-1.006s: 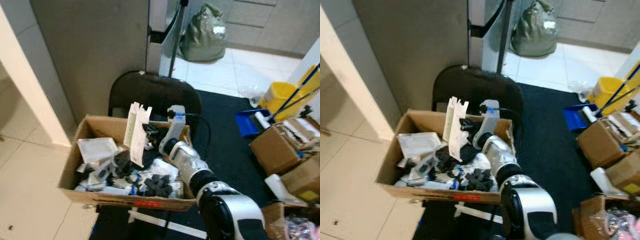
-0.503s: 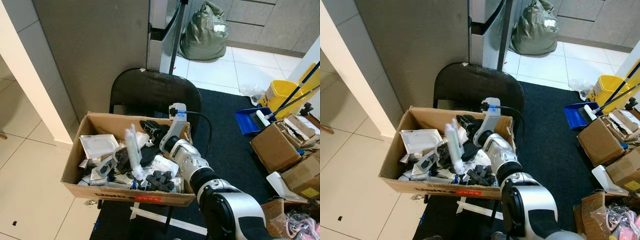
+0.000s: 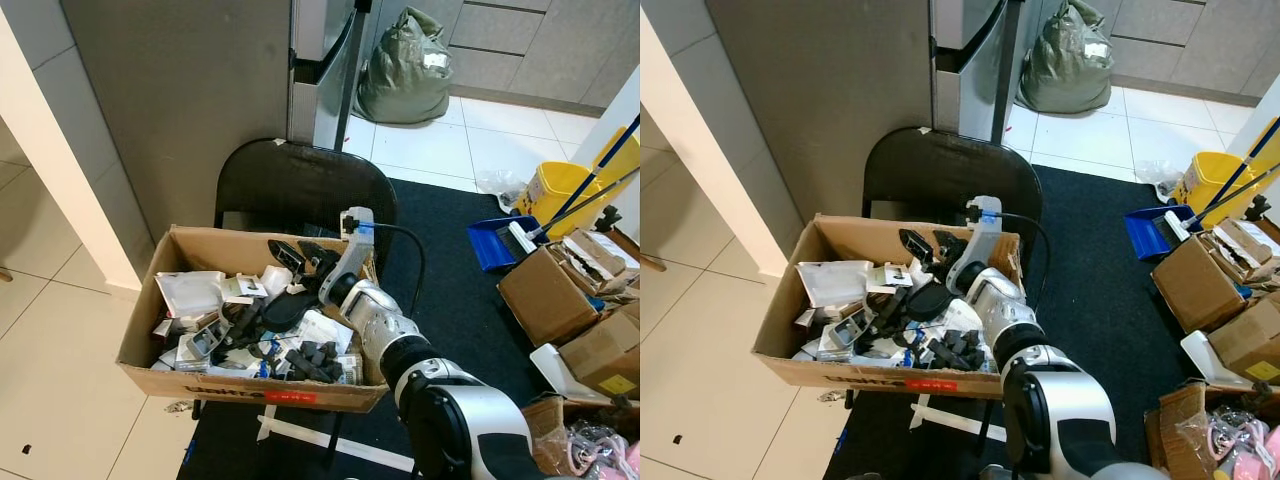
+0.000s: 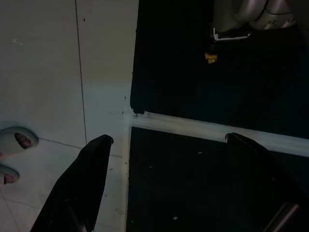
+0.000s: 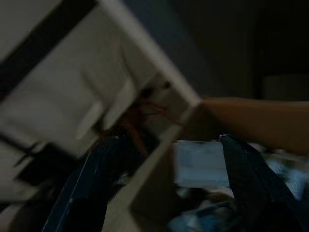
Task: Picking trash to rubbish bin
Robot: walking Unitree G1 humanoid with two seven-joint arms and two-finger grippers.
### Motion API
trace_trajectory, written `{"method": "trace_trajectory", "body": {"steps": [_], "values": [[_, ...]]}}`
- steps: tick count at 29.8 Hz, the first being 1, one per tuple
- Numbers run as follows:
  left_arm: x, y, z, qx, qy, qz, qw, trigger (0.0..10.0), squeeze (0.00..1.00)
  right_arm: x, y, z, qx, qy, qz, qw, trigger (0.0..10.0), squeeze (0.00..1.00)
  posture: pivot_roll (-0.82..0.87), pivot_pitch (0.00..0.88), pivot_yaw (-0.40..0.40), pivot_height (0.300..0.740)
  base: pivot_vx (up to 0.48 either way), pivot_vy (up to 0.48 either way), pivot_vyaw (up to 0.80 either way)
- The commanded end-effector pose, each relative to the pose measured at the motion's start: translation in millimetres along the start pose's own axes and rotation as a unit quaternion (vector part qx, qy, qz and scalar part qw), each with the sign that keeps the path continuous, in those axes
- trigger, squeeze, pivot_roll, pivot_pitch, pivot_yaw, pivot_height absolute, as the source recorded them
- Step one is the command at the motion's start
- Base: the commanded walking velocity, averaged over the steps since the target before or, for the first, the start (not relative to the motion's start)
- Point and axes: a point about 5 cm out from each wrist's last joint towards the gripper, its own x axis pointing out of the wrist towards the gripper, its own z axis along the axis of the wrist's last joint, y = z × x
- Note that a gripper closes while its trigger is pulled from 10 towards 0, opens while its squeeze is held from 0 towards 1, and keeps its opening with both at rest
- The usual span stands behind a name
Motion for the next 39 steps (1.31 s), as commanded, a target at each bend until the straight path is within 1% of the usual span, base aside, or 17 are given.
{"method": "trace_trajectory", "body": {"steps": [1, 3, 4, 9, 14, 19, 22, 25, 26, 27, 29, 33, 34, 36, 37, 38, 39], "values": [[-0.6, -2.7, -7, 0.002, 0.016, -0.001, 1.0, 10.0, 0.0, 2.8, 14.0, -15, 0.026, 0.019, 0.07, 0.997, 10.0, 0.0, 0.15, 0.063, -0.037, 0.74, 0.0, 0.0, 0.0], [-0.7, -3.1, -8, 0.002, 0.018, -0.001, 1.0, 10.0, 0.0, 3.0, 19.7, -20, 0.03, 0.032, 0.106, 0.993, 10.0, 0.0, 0.15, 0.063, -0.037, 0.74, -0.133, 0.0, 0.0], [-0.7, -3.1, -8, 0.002, 0.018, -0.001, 1.0, 10.0, 0.0, 3.0, 19.7, -20, 0.03, 0.032, 0.106, 0.993, 10.0, 0.0, 0.15, 0.063, -0.037, 0.74, -0.266, 0.0, 0.0], [-0.8, -3.7, -9, 0.006, 0.022, -0.002, 1.0, 10.0, 0.0, -0.1, 26.7, -27, 0.031, 0.061, 0.168, 0.983, 10.0, 0.0, 0.15, 0.063, -0.039, 0.74, -0.294, 0.0, 0.0], [-0.8, -3.3, -9, 0.006, 0.023, -0.001, 1.0, 10.0, 0.0, -2.7, 26.9, -27, 0.032, 0.073, 0.185, 0.979, 10.0, 0.0, 0.15, 0.06, -0.039, 0.74, -0.302, 0.0, 0.0], [-0.7, -1.7, -10, 0.01, 0.024, 0.0, 1.0, 10.0, 0.0, -11.1, 25.4, -32, 0.024, 0.105, 0.22, 0.97, 10.0, 0.0, 0.15, 0.056, -0.038, 0.74, -0.341, 0.0, 0.0], [-0.7, -1.4, -9, 0.011, 0.024, 0.0, 1.0, 10.0, 0.0, -13.3, 24.8, -34, 0.024, 0.112, 0.226, 0.967, 10.0, 0.0, 0.15, 0.056, -0.038, 0.74, -0.344, 0.0, 0.0], [-0.7, -1.1, -9, 0.013, 0.023, 0.0, 1.0, 10.0, 0.0, -20.6, 21.9, -38, 0.026, 0.134, 0.241, 0.961, 10.0, 0.0, 0.15, 0.053, -0.035, 0.74, -0.34, 0.0, 0.0], [-0.7, -1.1, -9, 0.013, 0.023, 0.0, 1.0, 10.0, 0.0, -20.6, 21.9, -38, 0.026, 0.134, 0.241, 0.961, 10.0, 0.0, 0.15, 0.053, -0.035, 0.74, -0.345, 0.0, 0.0], [-0.7, -1.2, -9, 0.015, 0.023, 0.0, 1.0, 10.0, 0.0, -26.8, 18.4, -43, 0.025, 0.151, 0.242, 0.958, 10.0, 0.0, 0.14, 0.056, -0.035, 0.74, -0.352, 0.0, 0.0], [-0.7, -1.2, -9, 0.015, 0.023, 0.0, 1.0, 10.0, 0.0, -26.8, 18.4, -43, 0.025, 0.151, 0.242, 0.958, 10.0, 0.0, 0.14, 0.056, -0.035, 0.74, -0.352, 0.0, 0.0], [-0.7, -1.8, -9, 0.015, 0.024, -0.001, 1.0, 10.0, 0.0, -44.2, 6.7, -60, 0.02, 0.209, 0.211, 0.955, 10.0, 0.0, 0.14, 0.06, -0.035, 0.74, -0.352, 0.0, 0.0], [-0.7, -1.8, -9, 0.015, 0.024, -0.001, 1.0, 10.0, 0.0, -44.2, 6.7, -60, 0.02, 0.209, 0.211, 0.955, 10.0, 0.0, 0.14, 0.06, -0.035, 0.74, -0.352, 0.0, 0.0], [-0.7, -2.6, -9, 0.014, 0.024, -0.002, 1.0, 10.0, 0.0, -55.2, -2.0, -74, -0.001, 0.253, 0.17, 0.952, 10.0, 0.0, 0.14, 0.06, -0.035, 0.74, -0.354, 0.0, 0.0], [-0.7, -2.6, -9, 0.014, 0.024, -0.002, 1.0, 10.0, 0.0, -55.2, -2.0, -74, -0.001, 0.253, 0.17, 0.952, 10.0, 0.0, 0.14, 0.06, -0.035, 0.74, -0.356, 0.0, 0.0], [-0.8, -3.6, -10, 0.013, 0.024, -0.003, 1.0, 10.0, 0.0, -66.8, -12.3, -85, -0.009, 0.283, 0.113, 0.952, 10.0, 0.0, 0.15, 0.062, -0.037, 0.74, -0.352, 0.0, 0.0], [-0.8, -3.6, -10, 0.013, 0.024, -0.003, 1.0, 10.0, 0.0, -66.8, -12.3, -85, -0.009, 0.283, 0.113, 0.952, 10.0, 0.0, 0.15, 0.062, -0.037, 0.74, -0.352, 0.0, 0.0]]}}
